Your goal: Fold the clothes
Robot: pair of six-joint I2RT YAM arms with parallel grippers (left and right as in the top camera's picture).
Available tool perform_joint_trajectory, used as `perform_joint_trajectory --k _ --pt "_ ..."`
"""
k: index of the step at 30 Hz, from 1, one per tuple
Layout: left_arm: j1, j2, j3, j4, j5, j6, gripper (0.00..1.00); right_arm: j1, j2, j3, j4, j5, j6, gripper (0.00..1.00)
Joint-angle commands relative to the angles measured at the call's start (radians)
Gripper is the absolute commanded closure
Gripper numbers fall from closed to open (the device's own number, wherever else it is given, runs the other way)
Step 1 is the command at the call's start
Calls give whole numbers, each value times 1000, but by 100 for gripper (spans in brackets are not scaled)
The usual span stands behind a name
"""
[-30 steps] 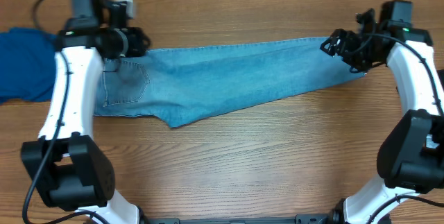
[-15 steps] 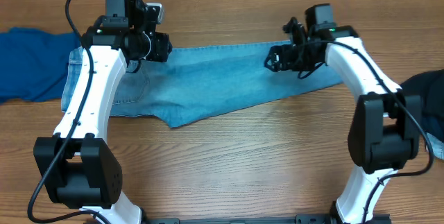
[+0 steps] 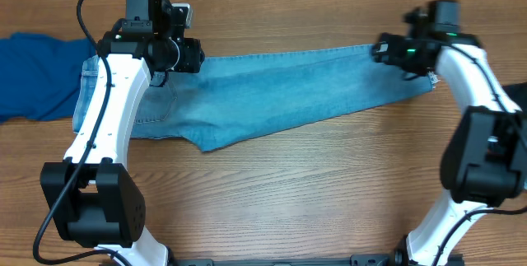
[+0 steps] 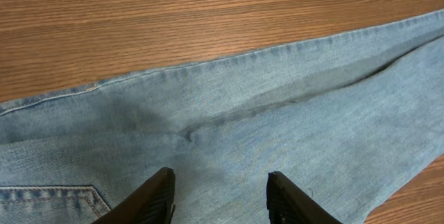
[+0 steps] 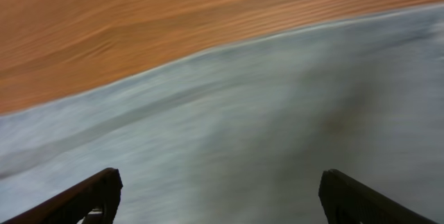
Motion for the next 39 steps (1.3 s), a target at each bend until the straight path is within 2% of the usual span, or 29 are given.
perform_joint_trajectory --k 1,7,13,28,34,35,37,38,39 --pt "0 14 -6 3 -2 -11 53 -52 16 14 6 -29 -92 4" --pt "0 14 -6 2 -3 -11 52 -119 63 14 -5 -64 -95 7" --pt "0 14 -6 7 -2 -11 50 -128 75 14 19 41 -95 7" --pt "0 14 -6 -8 -2 -12 50 -170 138 14 23 19 -122 9" --pt "0 14 -6 -8 -2 -34 50 -170 150 14 -47 -32 -113 22" --pt "0 14 -6 -8 -2 -34 50 -170 151 14 -63 -41 -113 30" --pt "0 14 -6 -8 -2 -34 50 -170 152 14 -84 -41 -109 38" --pt "0 14 -6 -8 -2 -34 50 -170 152 14 -99 -40 -109 46" --pt "0 14 -6 -8 -2 -34 50 -170 152 14 -109 -40 -106 50"
